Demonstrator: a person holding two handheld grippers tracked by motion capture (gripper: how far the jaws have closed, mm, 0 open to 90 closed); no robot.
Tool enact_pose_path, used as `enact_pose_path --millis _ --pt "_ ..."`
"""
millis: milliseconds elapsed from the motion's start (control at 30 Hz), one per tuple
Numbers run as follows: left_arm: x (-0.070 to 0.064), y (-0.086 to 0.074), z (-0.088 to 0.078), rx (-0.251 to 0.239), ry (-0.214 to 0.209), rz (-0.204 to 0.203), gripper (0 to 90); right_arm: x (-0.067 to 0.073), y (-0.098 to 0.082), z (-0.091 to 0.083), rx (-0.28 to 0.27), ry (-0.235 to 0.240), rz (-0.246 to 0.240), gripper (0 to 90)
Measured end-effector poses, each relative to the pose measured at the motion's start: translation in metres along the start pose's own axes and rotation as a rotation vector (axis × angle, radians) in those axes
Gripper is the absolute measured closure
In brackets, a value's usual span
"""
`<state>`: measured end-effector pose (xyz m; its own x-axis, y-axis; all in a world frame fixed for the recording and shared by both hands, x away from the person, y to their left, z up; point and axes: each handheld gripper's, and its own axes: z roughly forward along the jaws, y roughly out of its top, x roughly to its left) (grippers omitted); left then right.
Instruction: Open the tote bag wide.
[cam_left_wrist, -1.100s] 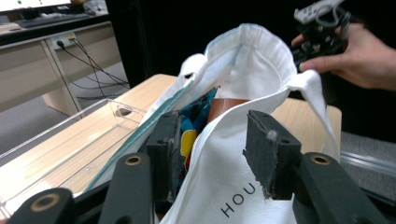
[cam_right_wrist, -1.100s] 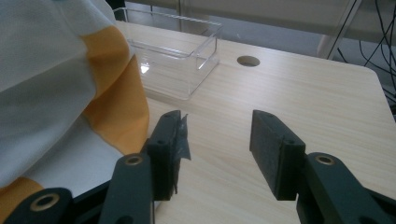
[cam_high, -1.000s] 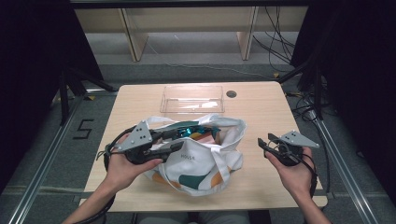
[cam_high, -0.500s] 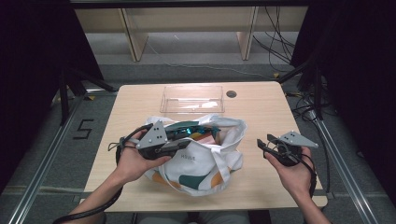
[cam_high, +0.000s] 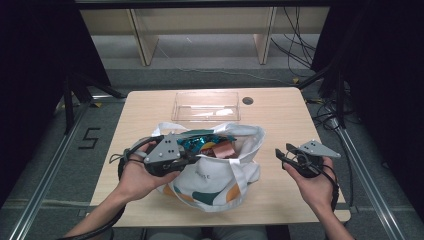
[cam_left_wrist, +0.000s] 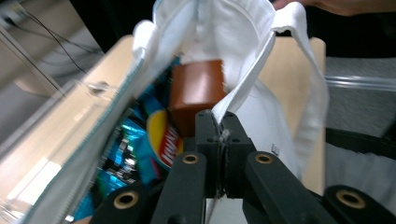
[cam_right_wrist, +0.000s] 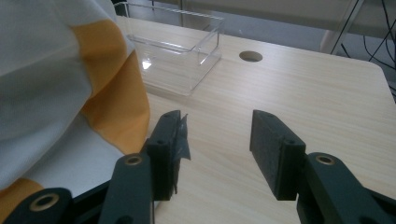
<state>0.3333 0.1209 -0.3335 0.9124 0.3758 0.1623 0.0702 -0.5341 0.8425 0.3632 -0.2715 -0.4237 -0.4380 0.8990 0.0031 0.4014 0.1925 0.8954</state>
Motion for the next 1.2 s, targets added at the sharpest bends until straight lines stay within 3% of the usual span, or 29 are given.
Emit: enact_pose_path --millis 100,167,200,267,400,433,467,500,733,867,1067,1200 --pt "-0.008 0.001 0.001 0.02 -0.03 -0.002 87.6 0.002 0.0 -0.001 0.011 -0.007 0.03 54.2" --pt "-0.01 0.0 0.002 0.029 -0.04 0.016 87.6 0.001 0.0 -0.001 0.008 -0.011 0.028 54.2" --pt "-0.011 -0.001 0.003 0.03 -0.043 0.007 87.6 -0.001 0.0 0.0 -0.001 -0.011 0.003 54.2" --pt "-0.011 -0.004 0.005 0.041 -0.051 -0.006 87.6 -0.001 0.0 0.0 0.0 -0.008 0.0 54.2" --pt "-0.016 -0.01 0.011 0.056 -0.089 -0.003 87.6 0.002 0.0 -0.001 0.017 -0.005 0.037 54.0" --pt "-0.019 -0.011 0.011 0.059 -0.09 -0.019 87.6 0.002 0.0 -0.001 0.018 -0.004 0.047 54.1" --pt "-0.02 -0.012 0.012 0.068 -0.099 -0.007 87.6 0.002 0.0 -0.001 0.018 -0.004 0.047 54.1" --pt "-0.022 -0.014 0.013 0.073 -0.102 -0.019 87.6 -0.001 0.0 0.0 0.007 0.004 0.016 54.0" --pt "-0.03 -0.024 0.026 0.143 -0.137 -0.01 87.7 0.001 0.0 0.0 0.01 -0.001 0.019 54.0" --pt "-0.028 -0.035 0.036 0.153 -0.153 -0.061 87.7 0.001 0.0 0.0 0.011 -0.001 0.025 53.9" --pt "-0.024 -0.047 0.05 0.184 -0.165 -0.099 87.7 -0.001 0.0 0.001 0.007 0.005 0.013 53.9" --pt "-0.019 -0.057 0.063 0.222 -0.154 -0.103 87.8 0.001 0.0 0.001 0.007 0.006 0.023 53.9"
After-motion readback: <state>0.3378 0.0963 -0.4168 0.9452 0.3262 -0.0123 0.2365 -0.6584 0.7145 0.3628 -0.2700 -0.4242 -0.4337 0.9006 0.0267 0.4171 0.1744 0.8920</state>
